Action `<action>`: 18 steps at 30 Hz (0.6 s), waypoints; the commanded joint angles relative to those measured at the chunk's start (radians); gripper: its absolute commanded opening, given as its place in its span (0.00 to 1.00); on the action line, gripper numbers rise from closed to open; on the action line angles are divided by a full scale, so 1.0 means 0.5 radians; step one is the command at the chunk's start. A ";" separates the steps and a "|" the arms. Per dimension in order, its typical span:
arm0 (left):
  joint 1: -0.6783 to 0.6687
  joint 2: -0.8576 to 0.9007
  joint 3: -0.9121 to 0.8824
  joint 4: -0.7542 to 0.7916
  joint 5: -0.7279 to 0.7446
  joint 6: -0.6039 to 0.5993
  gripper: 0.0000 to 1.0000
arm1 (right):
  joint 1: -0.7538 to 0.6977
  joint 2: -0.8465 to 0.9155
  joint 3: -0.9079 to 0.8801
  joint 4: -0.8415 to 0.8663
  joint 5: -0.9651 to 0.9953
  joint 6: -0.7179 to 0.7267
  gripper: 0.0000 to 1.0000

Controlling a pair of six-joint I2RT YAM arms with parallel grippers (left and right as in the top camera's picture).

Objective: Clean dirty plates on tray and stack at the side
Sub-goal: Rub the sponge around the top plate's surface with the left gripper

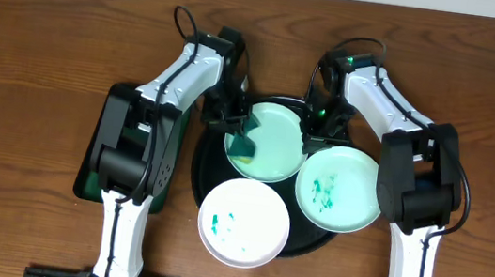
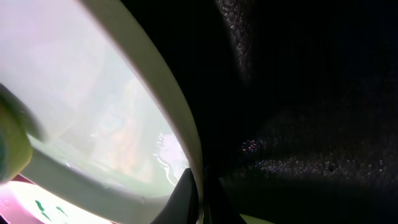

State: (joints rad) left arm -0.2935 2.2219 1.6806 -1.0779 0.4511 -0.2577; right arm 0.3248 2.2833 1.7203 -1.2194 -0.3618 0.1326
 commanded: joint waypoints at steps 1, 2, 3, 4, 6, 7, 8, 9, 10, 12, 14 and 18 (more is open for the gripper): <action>0.031 0.052 -0.022 -0.102 -0.053 0.005 0.08 | -0.007 0.064 -0.045 -0.038 0.252 -0.057 0.01; 0.034 0.052 -0.022 -0.127 -0.066 0.005 0.07 | -0.007 0.064 -0.045 -0.036 0.251 -0.057 0.01; 0.037 0.052 -0.022 -0.151 -0.084 0.005 0.08 | -0.007 0.064 -0.045 -0.034 0.251 -0.057 0.01; 0.041 0.052 -0.022 -0.185 -0.095 0.005 0.07 | -0.006 0.064 -0.045 -0.032 0.251 -0.056 0.01; 0.052 0.052 -0.022 -0.243 -0.094 0.005 0.08 | -0.007 0.064 -0.045 -0.029 0.251 -0.056 0.01; 0.055 0.052 -0.022 -0.272 -0.094 0.005 0.08 | -0.007 0.064 -0.045 -0.028 0.252 -0.057 0.01; 0.057 0.052 -0.022 -0.292 -0.092 0.005 0.08 | -0.007 0.064 -0.045 -0.027 0.251 -0.057 0.01; 0.058 0.052 -0.022 -0.306 -0.092 0.009 0.08 | -0.005 0.064 -0.045 -0.024 0.251 -0.057 0.01; 0.057 0.052 -0.022 -0.311 -0.077 0.031 0.08 | -0.005 0.064 -0.045 -0.021 0.251 -0.057 0.01; 0.057 0.052 -0.022 -0.311 -0.022 0.068 0.07 | -0.005 0.064 -0.045 -0.014 0.250 -0.056 0.01; 0.057 0.052 -0.022 -0.301 0.047 0.084 0.07 | -0.005 0.064 -0.045 -0.011 0.250 -0.056 0.01; 0.053 0.052 -0.022 -0.248 0.189 0.134 0.07 | -0.005 0.064 -0.045 -0.012 0.250 -0.056 0.01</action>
State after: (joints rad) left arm -0.2771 2.2223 1.6779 -1.2053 0.4896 -0.2268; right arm 0.3248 2.2841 1.7195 -1.2194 -0.3584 0.1253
